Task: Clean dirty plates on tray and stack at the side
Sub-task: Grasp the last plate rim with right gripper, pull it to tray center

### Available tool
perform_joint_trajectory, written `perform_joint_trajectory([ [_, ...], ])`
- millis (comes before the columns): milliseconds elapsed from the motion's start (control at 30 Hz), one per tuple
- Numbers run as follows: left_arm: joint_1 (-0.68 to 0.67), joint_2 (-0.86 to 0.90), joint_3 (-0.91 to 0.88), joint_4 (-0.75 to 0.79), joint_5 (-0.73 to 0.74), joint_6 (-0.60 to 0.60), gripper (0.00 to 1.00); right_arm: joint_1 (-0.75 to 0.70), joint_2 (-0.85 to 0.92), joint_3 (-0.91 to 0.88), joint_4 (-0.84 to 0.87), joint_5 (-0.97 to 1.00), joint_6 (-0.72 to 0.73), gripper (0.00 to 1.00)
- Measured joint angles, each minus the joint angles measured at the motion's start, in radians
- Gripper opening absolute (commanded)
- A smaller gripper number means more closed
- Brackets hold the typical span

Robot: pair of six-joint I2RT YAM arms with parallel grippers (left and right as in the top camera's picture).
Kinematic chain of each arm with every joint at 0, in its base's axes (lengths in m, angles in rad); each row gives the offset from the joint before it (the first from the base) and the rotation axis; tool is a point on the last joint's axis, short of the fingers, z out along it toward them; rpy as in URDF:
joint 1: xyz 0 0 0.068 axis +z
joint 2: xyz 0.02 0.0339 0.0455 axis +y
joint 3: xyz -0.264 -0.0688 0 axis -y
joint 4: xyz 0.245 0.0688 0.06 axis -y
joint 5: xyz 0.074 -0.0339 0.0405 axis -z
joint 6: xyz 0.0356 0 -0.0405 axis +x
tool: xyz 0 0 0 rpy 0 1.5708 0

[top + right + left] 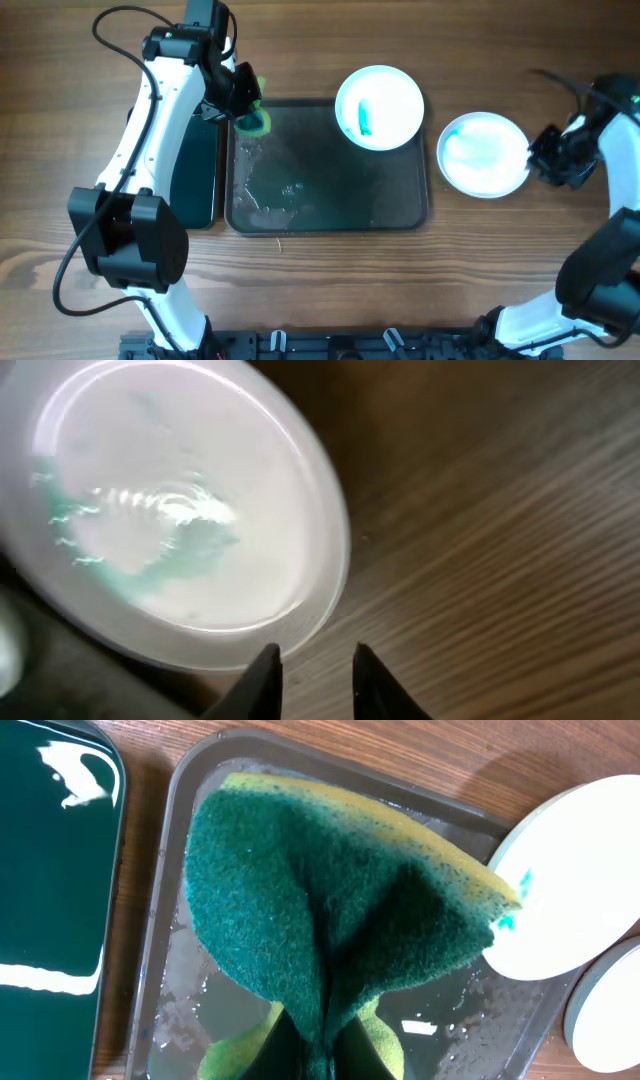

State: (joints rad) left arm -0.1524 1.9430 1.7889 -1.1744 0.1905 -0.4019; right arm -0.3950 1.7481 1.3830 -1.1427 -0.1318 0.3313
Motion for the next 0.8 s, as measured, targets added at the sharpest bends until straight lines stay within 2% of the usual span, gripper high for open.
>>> perform_joint_trajectory([
  [100, 0.0, 0.0, 0.0, 0.0, 0.0, 0.0, 0.04, 0.049, -0.014, 0.102, 0.029, -0.092, -0.092, 0.37],
  [233, 0.0, 0.0, 0.0, 0.0, 0.0, 0.0, 0.04, 0.246, -0.02, 0.127, 0.215, -0.174, -0.207, 0.45],
  [367, 0.0, 0.0, 0.0, 0.0, 0.0, 0.0, 0.04, 0.387, 0.055, 0.13, 0.375, -0.174, -0.27, 0.45],
  [600, 0.0, 0.0, 0.0, 0.0, -0.008, 0.0, 0.04, 0.423, 0.326, 0.13, 0.501, -0.17, -0.366, 0.41],
  [667, 0.0, 0.0, 0.0, 0.0, -0.01, 0.0, 0.04, 0.423, 0.361, 0.129, 0.526, -0.171, -0.384, 0.4],
  [800, 0.0, 0.0, 0.0, 0.0, -0.011, 0.0, 0.04, 0.423, 0.378, 0.129, 0.568, -0.172, -0.409, 0.31],
])
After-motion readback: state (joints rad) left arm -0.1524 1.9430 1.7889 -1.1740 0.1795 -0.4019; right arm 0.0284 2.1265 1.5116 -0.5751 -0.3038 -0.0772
